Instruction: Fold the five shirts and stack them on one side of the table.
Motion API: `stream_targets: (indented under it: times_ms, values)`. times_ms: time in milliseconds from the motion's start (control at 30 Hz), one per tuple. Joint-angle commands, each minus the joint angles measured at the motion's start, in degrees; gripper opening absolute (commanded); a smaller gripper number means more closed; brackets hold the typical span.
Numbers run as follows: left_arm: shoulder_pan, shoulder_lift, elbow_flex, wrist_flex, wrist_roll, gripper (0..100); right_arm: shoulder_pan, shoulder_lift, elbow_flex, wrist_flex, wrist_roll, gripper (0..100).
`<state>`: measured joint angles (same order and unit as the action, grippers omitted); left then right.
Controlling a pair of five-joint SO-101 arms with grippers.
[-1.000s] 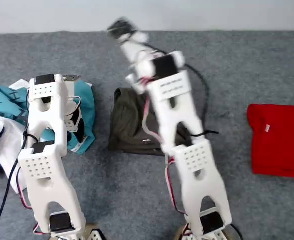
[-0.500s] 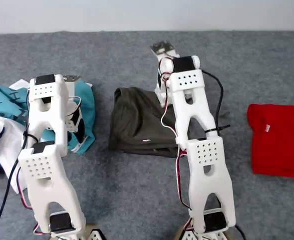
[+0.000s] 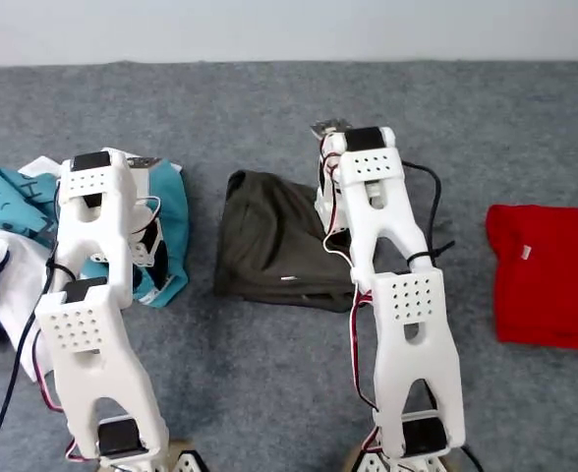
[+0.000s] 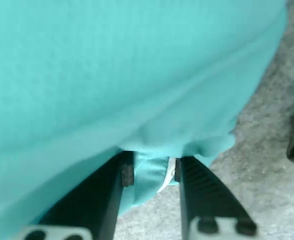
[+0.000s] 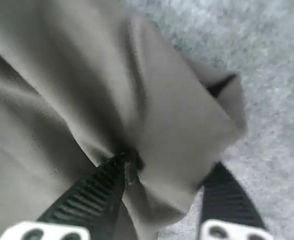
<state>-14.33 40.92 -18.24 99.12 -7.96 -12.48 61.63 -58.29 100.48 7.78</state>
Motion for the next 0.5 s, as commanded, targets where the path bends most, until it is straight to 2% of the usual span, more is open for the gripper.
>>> stream_targets:
  times_ms: [0,67,233,467]
  values:
    - [0.26,-0.35,0.31,0.79,-0.62,15,0.57,1.63,0.53,2.07,0.7,4.7]
    - [0.26,-0.35,0.31,0.79,-0.62,15,0.57,2.07,0.53,2.24,3.6,0.6]
    - [0.26,-0.35,0.31,0.79,-0.62,15,2.86,2.07,0.44,2.42,8.7,0.9]
    - [0.26,-0.35,0.31,0.79,-0.62,15,9.45,-6.02,5.36,2.51,9.23,0.9]
